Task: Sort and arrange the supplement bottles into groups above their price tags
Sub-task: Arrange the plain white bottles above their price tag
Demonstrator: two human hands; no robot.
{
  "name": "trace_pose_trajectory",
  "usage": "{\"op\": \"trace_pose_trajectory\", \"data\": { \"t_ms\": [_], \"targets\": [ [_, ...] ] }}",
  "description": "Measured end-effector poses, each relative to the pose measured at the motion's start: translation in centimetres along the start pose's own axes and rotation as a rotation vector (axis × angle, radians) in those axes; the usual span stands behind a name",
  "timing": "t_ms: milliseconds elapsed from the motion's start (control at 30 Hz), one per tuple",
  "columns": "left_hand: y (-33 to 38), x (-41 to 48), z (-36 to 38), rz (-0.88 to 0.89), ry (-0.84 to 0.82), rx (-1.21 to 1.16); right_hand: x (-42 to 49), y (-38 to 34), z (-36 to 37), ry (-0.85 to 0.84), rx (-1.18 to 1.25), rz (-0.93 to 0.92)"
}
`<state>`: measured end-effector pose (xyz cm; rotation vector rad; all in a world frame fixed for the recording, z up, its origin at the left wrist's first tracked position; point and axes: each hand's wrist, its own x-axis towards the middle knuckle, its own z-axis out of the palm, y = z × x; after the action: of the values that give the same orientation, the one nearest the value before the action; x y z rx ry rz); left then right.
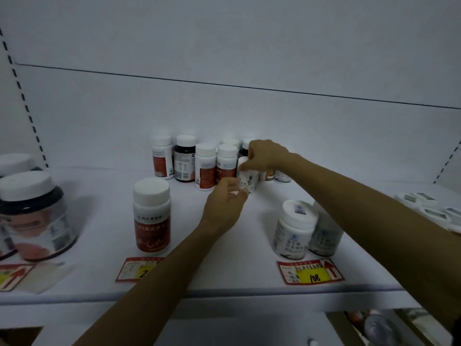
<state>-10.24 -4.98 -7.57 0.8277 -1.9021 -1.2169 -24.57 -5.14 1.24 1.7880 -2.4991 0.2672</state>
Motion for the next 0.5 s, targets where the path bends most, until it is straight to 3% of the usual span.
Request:
{"op": "trace_pose_trajectory", "data": {
  "t_ms": [100,233,367,500],
  "targets": [
    [-0.5,-0.2,0.1,0.060,0.050,0.031,-0.8,-0.1,-1.1,-0.076,0.032,-0.007],
    [-0.7,-0.8,0.0,0.201,0.144,0.034,-2.5,0.5,-3.2,-0.197,0.366,0.025],
    [-0.1,-1.8,0.2,0.195,0.029,-0.030,-3.9,1.4,-4.6,-0.266,0.560,-0.002],
    [-0.1,-2.1,0.3,0.247,0.034,-0.049,-4.9,1.7,-4.8,-0.273,0.581,-0.014]
  ]
}}
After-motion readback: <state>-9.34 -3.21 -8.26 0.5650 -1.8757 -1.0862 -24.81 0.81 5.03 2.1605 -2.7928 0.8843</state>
